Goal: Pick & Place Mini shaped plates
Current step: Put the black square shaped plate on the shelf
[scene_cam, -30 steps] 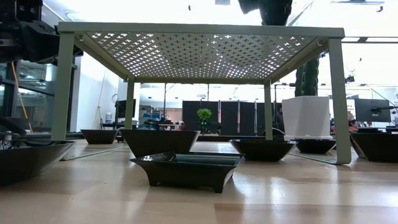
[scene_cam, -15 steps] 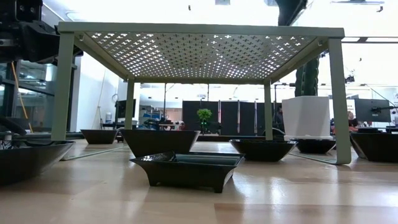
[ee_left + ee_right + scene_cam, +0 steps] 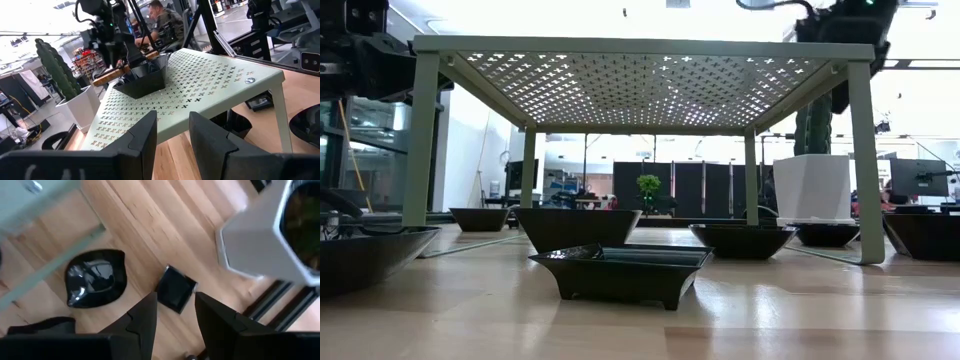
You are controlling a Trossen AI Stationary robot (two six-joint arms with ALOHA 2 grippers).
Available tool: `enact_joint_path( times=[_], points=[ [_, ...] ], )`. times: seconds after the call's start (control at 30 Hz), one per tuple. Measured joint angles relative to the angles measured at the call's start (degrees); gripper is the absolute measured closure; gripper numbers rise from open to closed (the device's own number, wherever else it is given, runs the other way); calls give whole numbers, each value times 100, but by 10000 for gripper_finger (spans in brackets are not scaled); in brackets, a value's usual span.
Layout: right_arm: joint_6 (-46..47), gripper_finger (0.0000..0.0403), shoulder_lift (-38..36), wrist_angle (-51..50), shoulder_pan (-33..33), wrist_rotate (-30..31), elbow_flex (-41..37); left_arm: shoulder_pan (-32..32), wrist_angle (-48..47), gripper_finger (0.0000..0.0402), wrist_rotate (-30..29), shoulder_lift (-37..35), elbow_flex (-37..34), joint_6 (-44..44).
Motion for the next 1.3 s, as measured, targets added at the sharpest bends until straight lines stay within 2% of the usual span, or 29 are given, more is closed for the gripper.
enact_joint_path(
  times=[0.33, 0.67, 0.87, 1.13, 1.3],
  points=[
    [476, 274, -786, 301, 0, -137, -1230, 0, 1, 291, -1, -1, 0, 0],
    [482, 274, -915, 1404, 0, -833, -2363, 0, 1, 291, 0, -1, 0, 0],
    [190, 274, -915, 1861, -2, -859, -2636, 0, 0, 291, 0, 1, 0, 0],
    [1729, 274, -912, 2464, -2, -512, -2668, 0, 2, 291, -1, 1, 0, 0],
    [1986, 274, -910, 2571, -64, -485, -2668, 0, 0, 291, -1, -1, 0, 0]
  ],
)
